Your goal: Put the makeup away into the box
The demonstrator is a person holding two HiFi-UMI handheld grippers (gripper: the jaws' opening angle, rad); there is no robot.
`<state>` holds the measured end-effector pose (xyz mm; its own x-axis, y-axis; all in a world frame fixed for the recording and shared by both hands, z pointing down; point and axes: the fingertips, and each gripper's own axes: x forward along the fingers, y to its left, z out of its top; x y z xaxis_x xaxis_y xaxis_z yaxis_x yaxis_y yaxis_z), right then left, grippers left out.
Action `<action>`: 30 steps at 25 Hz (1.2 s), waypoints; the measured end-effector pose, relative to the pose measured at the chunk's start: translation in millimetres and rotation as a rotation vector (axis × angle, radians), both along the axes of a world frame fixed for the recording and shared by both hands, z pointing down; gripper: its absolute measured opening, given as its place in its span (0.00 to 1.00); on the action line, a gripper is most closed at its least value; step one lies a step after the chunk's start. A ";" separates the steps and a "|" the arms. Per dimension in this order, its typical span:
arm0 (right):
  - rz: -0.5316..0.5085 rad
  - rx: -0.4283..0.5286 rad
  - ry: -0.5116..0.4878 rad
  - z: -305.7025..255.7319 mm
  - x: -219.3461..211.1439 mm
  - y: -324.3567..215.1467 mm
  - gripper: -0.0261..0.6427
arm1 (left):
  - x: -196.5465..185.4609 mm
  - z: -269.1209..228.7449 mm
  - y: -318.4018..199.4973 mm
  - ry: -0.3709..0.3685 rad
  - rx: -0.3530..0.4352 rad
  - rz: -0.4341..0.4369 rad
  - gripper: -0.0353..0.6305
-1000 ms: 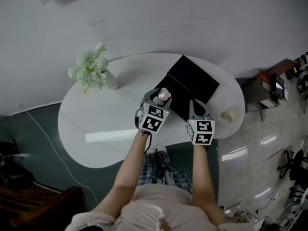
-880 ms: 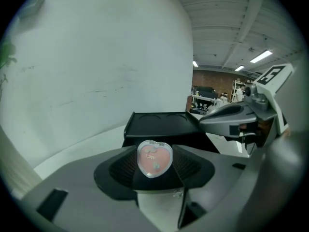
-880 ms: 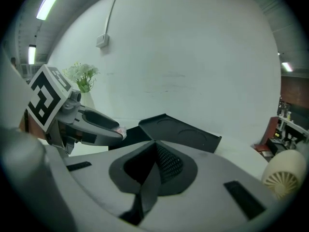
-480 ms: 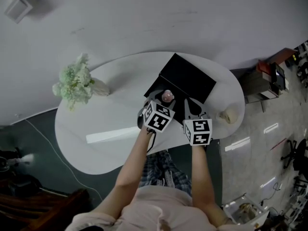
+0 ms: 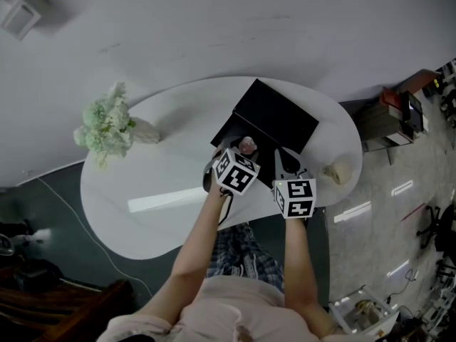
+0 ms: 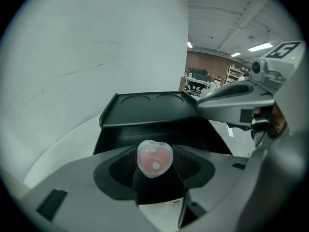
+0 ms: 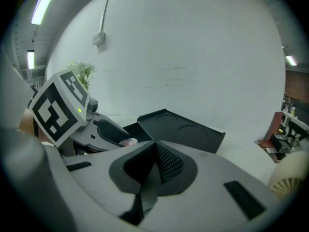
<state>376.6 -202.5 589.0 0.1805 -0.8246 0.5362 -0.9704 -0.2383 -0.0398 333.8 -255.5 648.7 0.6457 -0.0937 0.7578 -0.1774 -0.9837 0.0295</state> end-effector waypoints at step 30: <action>0.027 0.136 0.051 -51.9 -0.3 7.8 0.06 | -62.8 -106.9 -40.5 0.422 0.038 -0.296 0.43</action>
